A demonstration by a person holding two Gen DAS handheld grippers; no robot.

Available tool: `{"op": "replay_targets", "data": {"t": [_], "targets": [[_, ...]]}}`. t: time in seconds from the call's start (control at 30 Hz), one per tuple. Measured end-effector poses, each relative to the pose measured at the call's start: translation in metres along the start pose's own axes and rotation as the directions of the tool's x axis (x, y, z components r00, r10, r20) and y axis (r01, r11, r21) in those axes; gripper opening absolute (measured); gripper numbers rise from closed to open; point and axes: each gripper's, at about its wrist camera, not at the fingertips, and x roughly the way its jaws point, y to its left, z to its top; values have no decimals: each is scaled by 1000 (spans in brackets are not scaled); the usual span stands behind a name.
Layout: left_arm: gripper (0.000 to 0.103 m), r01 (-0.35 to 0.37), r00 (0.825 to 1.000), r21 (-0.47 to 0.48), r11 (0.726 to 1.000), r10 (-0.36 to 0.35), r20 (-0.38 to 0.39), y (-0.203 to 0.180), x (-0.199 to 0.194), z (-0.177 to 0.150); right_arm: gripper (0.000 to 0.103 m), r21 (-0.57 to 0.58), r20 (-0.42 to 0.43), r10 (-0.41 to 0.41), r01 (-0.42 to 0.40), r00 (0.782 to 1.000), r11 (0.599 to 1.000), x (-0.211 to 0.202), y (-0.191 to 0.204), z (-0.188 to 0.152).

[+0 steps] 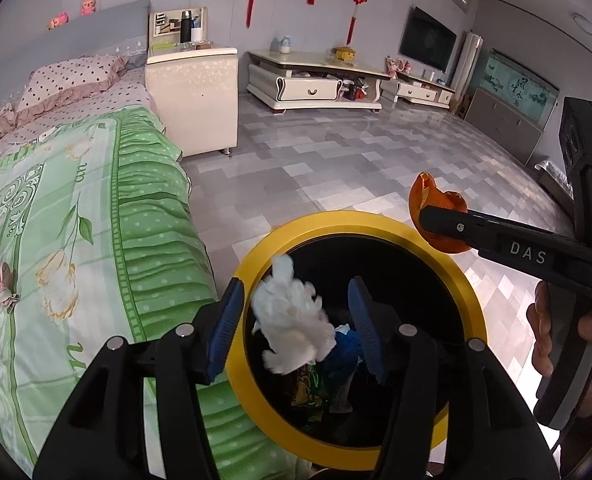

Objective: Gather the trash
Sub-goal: 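Open both tools to drop the tissue and orange peel into the bin, then move both open tools back over the remaining items on the bed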

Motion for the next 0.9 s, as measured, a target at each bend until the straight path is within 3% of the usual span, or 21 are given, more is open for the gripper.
{"op": "replay_targets", "data": {"t": [0.1, 0.37, 0.6, 0.9], "targets": [[63, -1, 1000, -7, 1000, 1, 10, 2, -4, -1, 44, 11, 7, -5, 5, 1000, 1000, -3, -1, 1], [85, -44, 998, -53, 998, 46, 50, 24, -24, 0, 52, 12, 38, -14, 13, 999, 1000, -17, 6, 5], [90, -124, 988, -93, 988, 132, 76, 63, -50, 1, 60, -33, 72, 42, -39, 997, 999, -25, 40, 11], [90, -223, 966, -164, 961, 240, 99, 133, -89, -4, 66, -142, 100, 117, -102, 988, 985, -27, 113, 21]]}}
